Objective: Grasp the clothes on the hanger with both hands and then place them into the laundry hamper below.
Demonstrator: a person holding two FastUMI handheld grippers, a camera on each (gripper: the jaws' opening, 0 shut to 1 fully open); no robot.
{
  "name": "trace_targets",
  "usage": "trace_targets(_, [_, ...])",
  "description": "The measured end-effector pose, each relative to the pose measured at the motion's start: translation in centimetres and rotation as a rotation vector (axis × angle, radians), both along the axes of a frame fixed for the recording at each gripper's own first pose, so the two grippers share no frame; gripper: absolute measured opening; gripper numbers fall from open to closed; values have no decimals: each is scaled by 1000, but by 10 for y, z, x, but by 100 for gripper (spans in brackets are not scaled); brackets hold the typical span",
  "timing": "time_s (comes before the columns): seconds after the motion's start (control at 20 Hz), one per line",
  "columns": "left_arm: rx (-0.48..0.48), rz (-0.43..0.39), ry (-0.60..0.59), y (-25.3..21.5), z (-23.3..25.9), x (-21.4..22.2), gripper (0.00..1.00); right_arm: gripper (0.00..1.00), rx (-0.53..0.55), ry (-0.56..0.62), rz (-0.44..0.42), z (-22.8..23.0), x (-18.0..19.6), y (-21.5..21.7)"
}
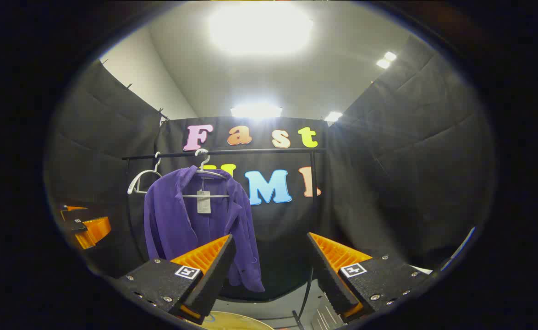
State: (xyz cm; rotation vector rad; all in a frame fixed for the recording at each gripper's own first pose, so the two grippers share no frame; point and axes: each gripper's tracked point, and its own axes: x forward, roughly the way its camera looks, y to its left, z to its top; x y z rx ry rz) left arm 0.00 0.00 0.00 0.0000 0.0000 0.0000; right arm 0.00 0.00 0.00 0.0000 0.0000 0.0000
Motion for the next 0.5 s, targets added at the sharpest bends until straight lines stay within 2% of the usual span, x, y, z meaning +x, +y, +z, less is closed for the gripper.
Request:
trace_targets(0.05, [3,1,0,-1,0,0,99,93,1,2,-1,-1,1,-1])
trace_targets(0.5, [12,-14,-4,-15,1,9,99,95,18,20,-6,-8,4,-8])
